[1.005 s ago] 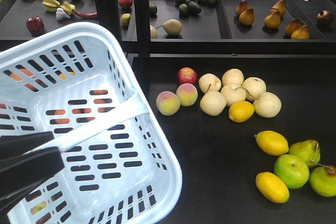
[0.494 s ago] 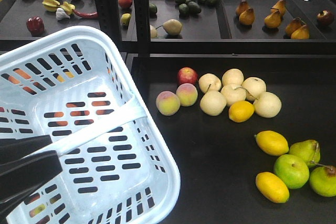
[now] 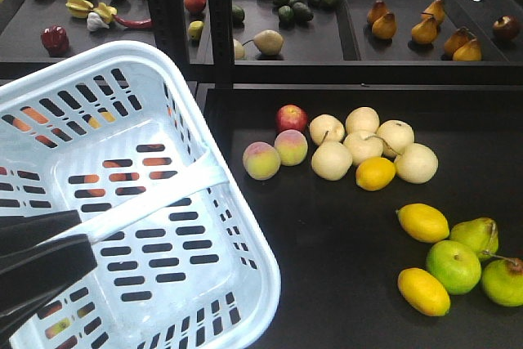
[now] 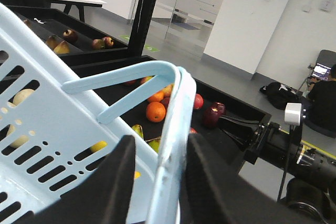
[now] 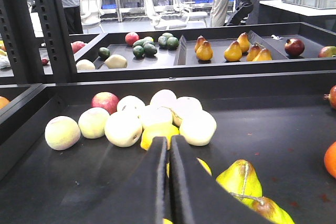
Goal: Pick three apples into basket with both arms
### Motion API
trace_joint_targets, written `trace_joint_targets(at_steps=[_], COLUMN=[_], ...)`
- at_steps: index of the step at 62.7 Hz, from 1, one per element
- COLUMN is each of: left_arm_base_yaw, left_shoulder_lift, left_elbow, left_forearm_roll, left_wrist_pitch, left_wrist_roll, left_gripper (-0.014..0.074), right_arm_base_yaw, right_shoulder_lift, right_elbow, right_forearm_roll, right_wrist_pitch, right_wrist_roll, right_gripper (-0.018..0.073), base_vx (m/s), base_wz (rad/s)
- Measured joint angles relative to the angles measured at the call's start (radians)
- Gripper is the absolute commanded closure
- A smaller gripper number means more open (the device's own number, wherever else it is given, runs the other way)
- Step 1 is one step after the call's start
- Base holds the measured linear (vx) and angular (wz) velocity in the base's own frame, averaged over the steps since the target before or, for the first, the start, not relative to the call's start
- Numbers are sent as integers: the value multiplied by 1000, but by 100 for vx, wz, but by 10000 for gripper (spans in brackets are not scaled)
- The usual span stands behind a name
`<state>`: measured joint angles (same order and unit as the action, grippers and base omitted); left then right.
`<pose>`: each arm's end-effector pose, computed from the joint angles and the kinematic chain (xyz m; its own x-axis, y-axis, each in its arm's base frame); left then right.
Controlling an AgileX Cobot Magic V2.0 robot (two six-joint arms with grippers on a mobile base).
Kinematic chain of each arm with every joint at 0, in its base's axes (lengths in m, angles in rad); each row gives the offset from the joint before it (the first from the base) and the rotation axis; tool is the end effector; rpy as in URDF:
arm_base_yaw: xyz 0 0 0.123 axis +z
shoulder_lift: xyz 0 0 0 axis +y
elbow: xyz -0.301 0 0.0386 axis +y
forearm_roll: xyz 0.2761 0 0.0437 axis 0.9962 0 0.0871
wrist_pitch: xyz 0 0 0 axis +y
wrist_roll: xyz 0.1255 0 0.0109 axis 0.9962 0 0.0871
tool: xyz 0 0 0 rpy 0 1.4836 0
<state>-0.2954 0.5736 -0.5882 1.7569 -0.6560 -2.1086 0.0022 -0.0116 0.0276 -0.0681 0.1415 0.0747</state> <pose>0.1161 -0.1142 0.3625 -0.2779 -0.1663 -0.9461 0.7576 0.5676 -0.3223 0.1010 -0.0010 0.1885 -0.0699 0.0071 -0.9975 0.0079 0.9999 0.0066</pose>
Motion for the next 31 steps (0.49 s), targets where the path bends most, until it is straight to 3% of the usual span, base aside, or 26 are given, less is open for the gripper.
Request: trace_joint_targets(at_steps=[31], left_arm_base_yaw=[0], left_shoulder_lift=[0], left_elbow=[0], left_forearm_roll=[0], left_wrist_pitch=[0], left_wrist_roll=[0], left_gripper=[604], right_arm_base_yaw=[0], right_shoulder_lift=[0], right_elbow=[0], right_forearm_roll=[0], right_wrist_pitch=[0], right_wrist_roll=[0], right_gripper=[564], base_vx=[0], base_wz=[0])
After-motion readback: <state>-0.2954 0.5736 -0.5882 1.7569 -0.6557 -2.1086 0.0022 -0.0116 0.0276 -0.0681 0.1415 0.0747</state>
